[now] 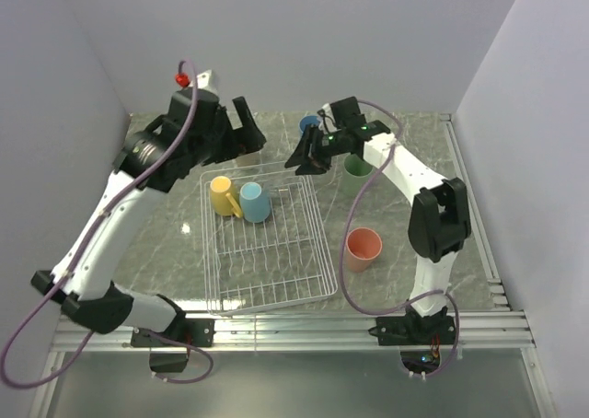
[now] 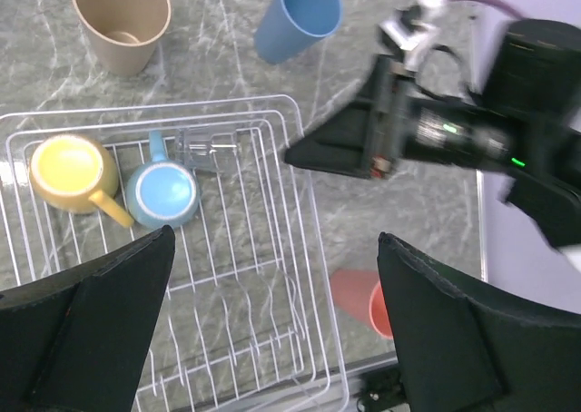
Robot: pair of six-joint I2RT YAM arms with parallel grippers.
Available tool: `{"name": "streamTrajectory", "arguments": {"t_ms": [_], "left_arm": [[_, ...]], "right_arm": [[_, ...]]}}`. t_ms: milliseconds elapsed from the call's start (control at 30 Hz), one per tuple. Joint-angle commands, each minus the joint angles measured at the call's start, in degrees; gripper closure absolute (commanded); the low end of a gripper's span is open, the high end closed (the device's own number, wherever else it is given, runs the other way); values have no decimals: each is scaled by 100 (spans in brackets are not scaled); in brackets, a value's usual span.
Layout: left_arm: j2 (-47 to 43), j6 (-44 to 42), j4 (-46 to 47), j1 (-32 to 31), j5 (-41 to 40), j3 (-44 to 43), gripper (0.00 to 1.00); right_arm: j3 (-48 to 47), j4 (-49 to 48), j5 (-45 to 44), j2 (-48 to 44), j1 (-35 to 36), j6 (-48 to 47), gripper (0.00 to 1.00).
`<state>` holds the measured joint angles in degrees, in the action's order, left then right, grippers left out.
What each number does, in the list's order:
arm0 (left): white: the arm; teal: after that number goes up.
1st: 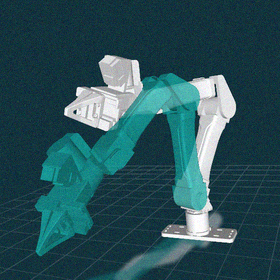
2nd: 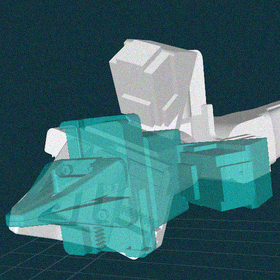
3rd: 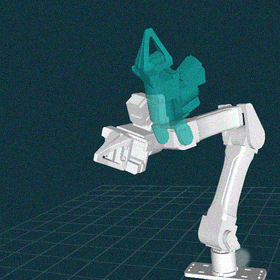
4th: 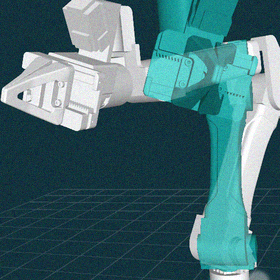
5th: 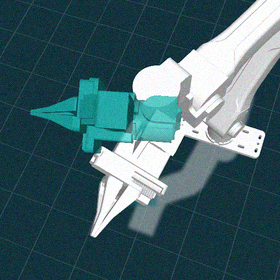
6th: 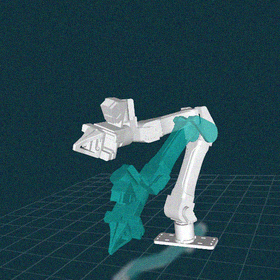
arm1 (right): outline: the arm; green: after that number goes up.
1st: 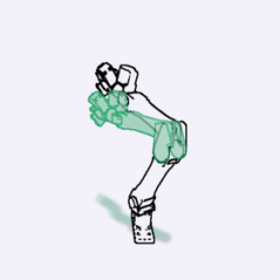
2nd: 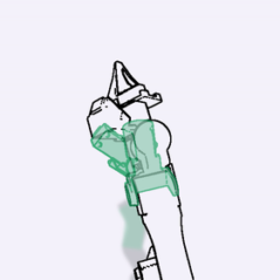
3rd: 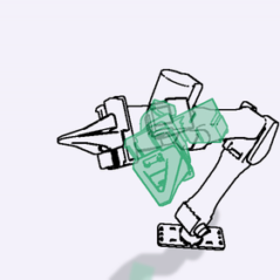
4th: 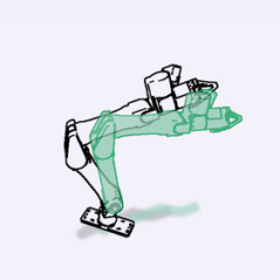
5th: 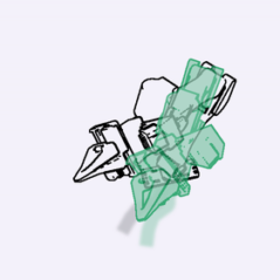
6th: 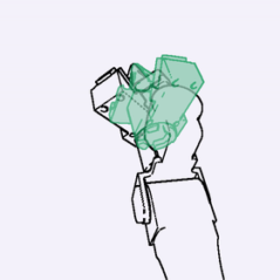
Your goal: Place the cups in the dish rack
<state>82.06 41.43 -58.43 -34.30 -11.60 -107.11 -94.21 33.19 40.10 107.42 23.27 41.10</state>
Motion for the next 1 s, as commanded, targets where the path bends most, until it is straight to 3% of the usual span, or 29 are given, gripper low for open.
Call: {"name": "streamTrajectory", "arguments": {"t_ms": [0,533,967], "left_arm": [[-277,199,-1,-6,122,401,1],[-1219,243,-598,82,-106,964,1],[-1342,-108,-687,222,-18,1113,0]], "right_arm": [[-483,21,-81,218,195,29,48],[-1450,882,-1679,1457,750,-340,46],[-1872,865,-1857,2046,890,-68,46]]}}
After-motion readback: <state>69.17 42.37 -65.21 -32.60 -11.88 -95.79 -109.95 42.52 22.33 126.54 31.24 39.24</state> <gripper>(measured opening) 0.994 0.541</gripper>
